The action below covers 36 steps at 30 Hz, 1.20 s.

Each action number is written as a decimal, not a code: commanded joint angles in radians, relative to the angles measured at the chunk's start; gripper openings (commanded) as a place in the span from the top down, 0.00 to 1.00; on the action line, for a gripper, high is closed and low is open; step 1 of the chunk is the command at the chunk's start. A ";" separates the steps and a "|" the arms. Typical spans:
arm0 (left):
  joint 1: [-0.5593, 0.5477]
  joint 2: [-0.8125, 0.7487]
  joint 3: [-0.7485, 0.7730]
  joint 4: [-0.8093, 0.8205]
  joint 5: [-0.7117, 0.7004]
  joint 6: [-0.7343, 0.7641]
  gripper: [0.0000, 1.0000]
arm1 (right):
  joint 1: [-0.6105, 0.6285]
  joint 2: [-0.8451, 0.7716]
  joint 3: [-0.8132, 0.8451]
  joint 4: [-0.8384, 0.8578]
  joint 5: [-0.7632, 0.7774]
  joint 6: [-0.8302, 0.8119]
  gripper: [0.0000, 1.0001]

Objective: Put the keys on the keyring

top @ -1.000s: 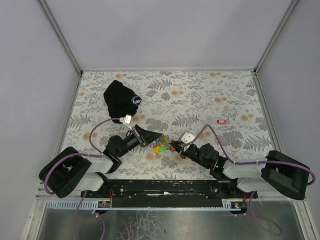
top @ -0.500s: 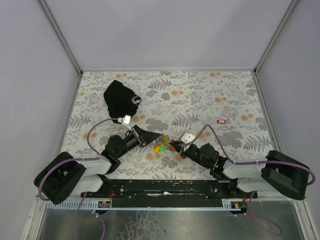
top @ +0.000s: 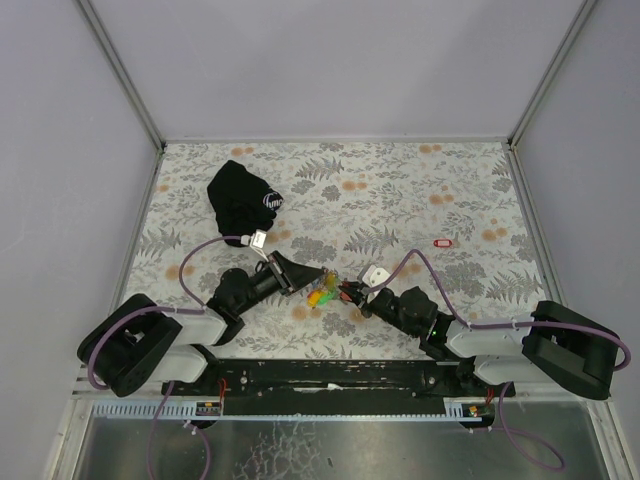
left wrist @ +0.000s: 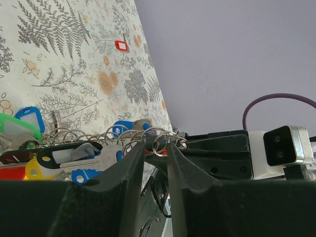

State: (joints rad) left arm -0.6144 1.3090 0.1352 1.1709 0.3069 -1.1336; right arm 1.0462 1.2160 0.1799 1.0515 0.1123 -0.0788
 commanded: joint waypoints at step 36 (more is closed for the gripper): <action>-0.011 -0.203 0.246 -0.475 0.028 0.408 1.00 | 0.006 -0.090 0.097 -0.177 -0.046 0.020 0.97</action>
State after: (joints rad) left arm -0.6174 1.1694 0.2504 0.9466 0.3305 -0.9615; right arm 1.0466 1.1797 0.1944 0.9768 0.1020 -0.0776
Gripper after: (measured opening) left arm 0.008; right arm 0.055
